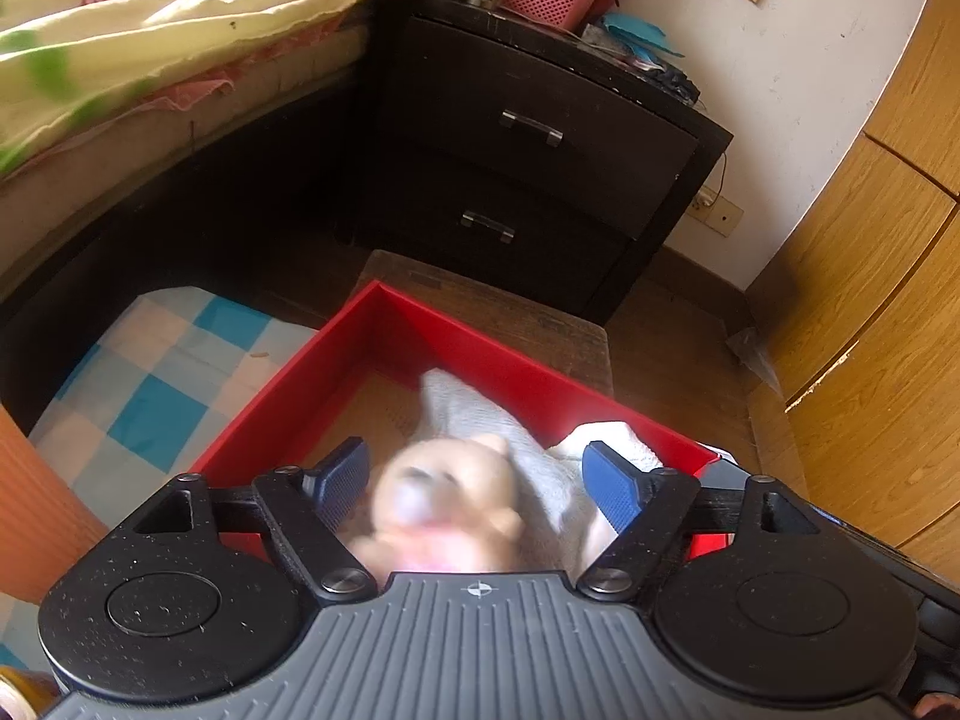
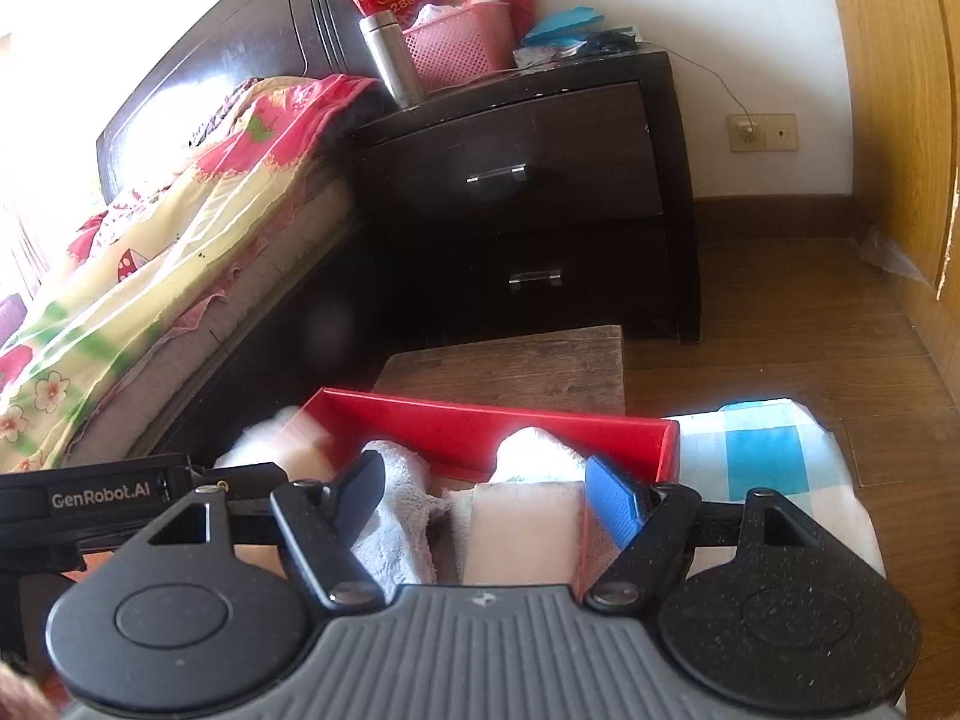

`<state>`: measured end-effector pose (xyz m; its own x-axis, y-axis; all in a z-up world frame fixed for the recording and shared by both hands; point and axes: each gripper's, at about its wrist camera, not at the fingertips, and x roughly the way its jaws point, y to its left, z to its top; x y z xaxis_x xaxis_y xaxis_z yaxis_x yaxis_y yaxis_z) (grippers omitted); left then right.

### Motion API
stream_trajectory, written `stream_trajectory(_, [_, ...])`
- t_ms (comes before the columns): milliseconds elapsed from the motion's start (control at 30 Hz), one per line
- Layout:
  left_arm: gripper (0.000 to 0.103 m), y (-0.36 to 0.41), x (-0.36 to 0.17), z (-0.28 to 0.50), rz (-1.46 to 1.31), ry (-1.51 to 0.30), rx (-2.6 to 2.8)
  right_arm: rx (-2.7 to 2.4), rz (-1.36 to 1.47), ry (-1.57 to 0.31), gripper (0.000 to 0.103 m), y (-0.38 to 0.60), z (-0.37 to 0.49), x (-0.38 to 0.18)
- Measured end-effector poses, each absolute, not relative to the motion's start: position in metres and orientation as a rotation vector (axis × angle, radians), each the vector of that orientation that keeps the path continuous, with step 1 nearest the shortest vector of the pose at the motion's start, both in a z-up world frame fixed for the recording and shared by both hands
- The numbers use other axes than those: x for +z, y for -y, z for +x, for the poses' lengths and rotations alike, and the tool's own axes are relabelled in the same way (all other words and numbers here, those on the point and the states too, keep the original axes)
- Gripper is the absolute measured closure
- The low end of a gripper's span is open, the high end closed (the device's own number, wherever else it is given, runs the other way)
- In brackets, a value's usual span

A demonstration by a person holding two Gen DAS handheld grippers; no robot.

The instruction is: Organize soft objects

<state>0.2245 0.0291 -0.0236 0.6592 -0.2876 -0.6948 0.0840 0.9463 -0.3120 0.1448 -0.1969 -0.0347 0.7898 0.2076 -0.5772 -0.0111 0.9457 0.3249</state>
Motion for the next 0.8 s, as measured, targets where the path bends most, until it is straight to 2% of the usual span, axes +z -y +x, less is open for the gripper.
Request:
stream_trajectory(400, [0.024, -0.027, -0.017, 0.177, -0.167, -0.869, -0.252, 0.123, 0.328, -0.658, 0.049, 0.207, 0.113, -0.011])
stream_trajectory(800, [0.024, -0.022, -0.043, 0.124, -0.110, -0.981, -0.310, 0.115, 0.300, -0.654, 0.045, 0.211, 0.054, 0.014])
